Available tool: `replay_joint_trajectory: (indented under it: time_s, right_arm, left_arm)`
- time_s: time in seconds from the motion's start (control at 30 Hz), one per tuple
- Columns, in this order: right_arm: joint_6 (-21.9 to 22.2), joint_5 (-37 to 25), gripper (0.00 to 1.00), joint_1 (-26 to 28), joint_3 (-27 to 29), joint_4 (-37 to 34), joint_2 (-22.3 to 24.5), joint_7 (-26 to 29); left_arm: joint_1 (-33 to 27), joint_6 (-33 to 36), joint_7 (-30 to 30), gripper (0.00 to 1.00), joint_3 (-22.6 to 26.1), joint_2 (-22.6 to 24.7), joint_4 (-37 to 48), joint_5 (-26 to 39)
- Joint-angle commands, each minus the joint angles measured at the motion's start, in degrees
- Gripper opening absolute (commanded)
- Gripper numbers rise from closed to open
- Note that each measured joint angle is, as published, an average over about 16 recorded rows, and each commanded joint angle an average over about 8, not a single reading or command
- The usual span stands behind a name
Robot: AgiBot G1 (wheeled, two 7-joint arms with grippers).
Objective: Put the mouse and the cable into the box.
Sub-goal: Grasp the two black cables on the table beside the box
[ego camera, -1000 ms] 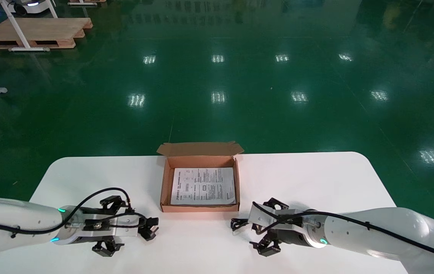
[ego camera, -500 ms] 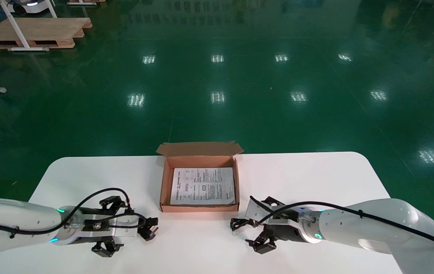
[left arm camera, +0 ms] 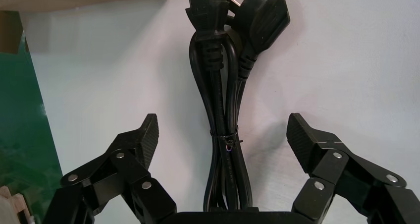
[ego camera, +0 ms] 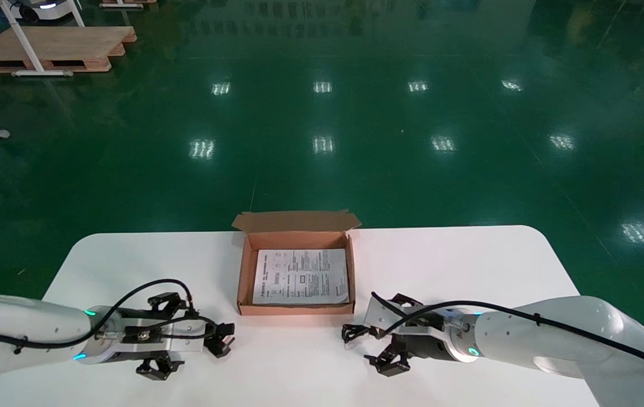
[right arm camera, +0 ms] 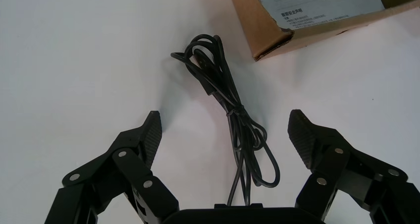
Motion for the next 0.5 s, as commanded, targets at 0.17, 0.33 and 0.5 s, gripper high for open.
replay_joint_trajectory:
  time_s: [0.17,0.33,0.5]
  right_arm:
    - [0.0,0.0,0.00,-0.1,0.0,0.3,0.1,0.1]
    - [0.0,-0.1,0.00,-0.2,0.0,0.5,0.2,0.1]
    - [-0.1,-0.1,0.00,-0.2,-0.1,0.6,0.2,0.1]
  left_arm:
    - [0.0,0.0,0.0,0.00,0.0,0.0,0.0,0.0]
    - [0.0,0.0,0.0,0.00,0.0,0.0,0.0,0.0]
    - [0.0,0.0,0.0,0.00,0.0,0.0,0.0,0.0]
